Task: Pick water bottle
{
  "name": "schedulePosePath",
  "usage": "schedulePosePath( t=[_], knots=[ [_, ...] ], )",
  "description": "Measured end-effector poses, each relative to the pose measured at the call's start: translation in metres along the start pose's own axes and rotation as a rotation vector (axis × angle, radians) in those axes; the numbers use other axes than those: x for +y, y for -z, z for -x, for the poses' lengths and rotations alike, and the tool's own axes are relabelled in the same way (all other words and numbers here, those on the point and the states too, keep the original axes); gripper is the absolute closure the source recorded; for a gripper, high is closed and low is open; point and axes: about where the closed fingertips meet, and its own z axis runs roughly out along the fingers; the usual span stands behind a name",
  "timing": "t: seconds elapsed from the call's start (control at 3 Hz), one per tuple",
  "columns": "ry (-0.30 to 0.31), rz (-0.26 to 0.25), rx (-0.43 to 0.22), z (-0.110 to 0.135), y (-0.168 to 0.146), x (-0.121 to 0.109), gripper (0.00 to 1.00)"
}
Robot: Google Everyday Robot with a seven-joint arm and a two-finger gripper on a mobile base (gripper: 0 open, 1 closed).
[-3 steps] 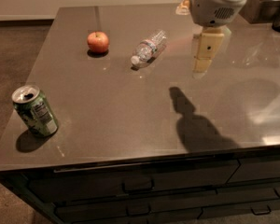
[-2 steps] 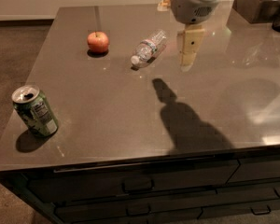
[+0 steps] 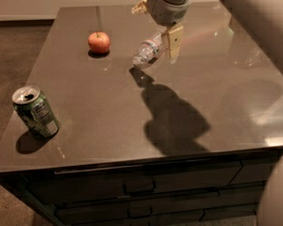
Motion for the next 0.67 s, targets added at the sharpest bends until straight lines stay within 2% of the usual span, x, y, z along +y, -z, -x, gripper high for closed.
schedulePosePath(
  t=[0.33,0.67],
  knots=[
    [0.189,0.028,-0.013,0.008,-0.032,-0.017,0.00],
    [0.311,0.077,-0.015,0.011,-0.064,-0.029,0.00]
  ],
)
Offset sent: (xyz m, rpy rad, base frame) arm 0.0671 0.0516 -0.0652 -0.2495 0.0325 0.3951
